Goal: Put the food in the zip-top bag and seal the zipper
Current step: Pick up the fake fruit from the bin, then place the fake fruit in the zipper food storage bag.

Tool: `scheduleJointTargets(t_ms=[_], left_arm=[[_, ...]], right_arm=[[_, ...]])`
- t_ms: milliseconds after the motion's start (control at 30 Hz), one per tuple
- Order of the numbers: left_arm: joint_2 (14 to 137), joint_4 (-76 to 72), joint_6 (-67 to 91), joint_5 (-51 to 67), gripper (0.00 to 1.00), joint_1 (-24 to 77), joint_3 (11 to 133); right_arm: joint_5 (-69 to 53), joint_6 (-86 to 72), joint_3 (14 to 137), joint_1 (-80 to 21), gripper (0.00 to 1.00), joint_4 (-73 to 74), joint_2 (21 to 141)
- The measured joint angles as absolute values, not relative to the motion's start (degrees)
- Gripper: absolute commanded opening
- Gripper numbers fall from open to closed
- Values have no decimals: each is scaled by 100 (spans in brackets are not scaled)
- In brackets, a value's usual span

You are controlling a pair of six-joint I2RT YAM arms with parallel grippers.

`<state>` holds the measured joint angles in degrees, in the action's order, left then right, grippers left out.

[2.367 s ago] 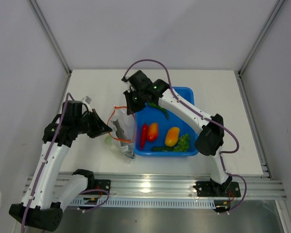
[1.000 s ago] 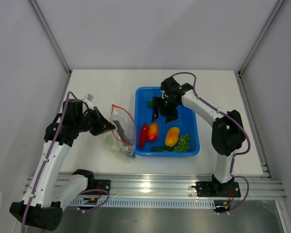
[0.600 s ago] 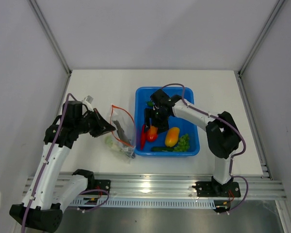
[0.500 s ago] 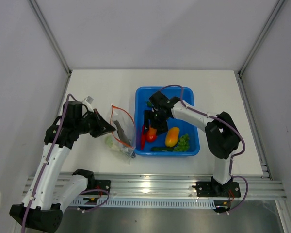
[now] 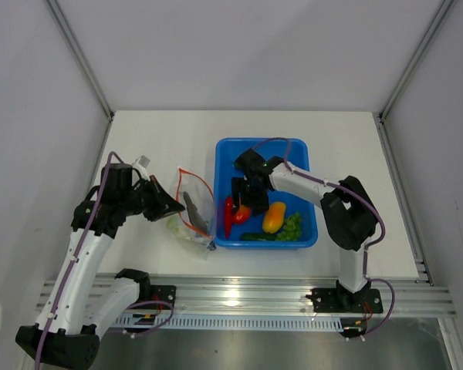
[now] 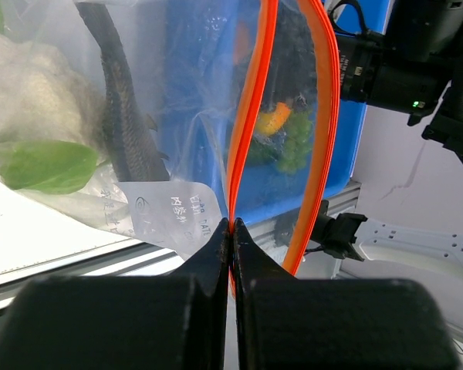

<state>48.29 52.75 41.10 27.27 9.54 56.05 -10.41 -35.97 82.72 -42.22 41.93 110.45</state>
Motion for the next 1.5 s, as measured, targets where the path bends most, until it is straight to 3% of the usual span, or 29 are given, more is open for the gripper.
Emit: scheduleJointTargets(t_ms=[233, 367, 567, 667, 833, 1067, 1233, 1500], left_arm=[[4827, 5275, 4112, 2744, 1, 954, 5590], [4786, 5262, 4112, 2749, 1, 954, 5529], [4709, 5262, 4115, 2768, 0, 954, 5470], [4696, 5245, 4115, 2775, 1, 954, 5448], [4716, 5236, 4117, 2816, 1, 954, 5430], [4772, 5236, 4115, 2873, 0, 954, 5433], [4812, 5242, 4115, 2877, 0, 954, 5433], [4805, 5282, 4117, 2875, 1, 954, 5433]], right_arm=[[-812, -3597, 8272, -4265, 70, 4174, 11321], [-703, -3588, 8272, -4274, 63, 4136, 11395], [-552, -3527, 8261, -4327, 16, 4073, 11399], [-462, -3479, 8252, -4346, 1, 4056, 11386], [-123, -3256, 8248, -4344, 0, 4191, 11118], [-40, -2722, 8394, -4342, 0, 4265, 9730], [-362, -2482, 8971, -4491, 0, 4080, 8803], [-1317, -2429, 9483, -4923, 3, 3459, 8569]])
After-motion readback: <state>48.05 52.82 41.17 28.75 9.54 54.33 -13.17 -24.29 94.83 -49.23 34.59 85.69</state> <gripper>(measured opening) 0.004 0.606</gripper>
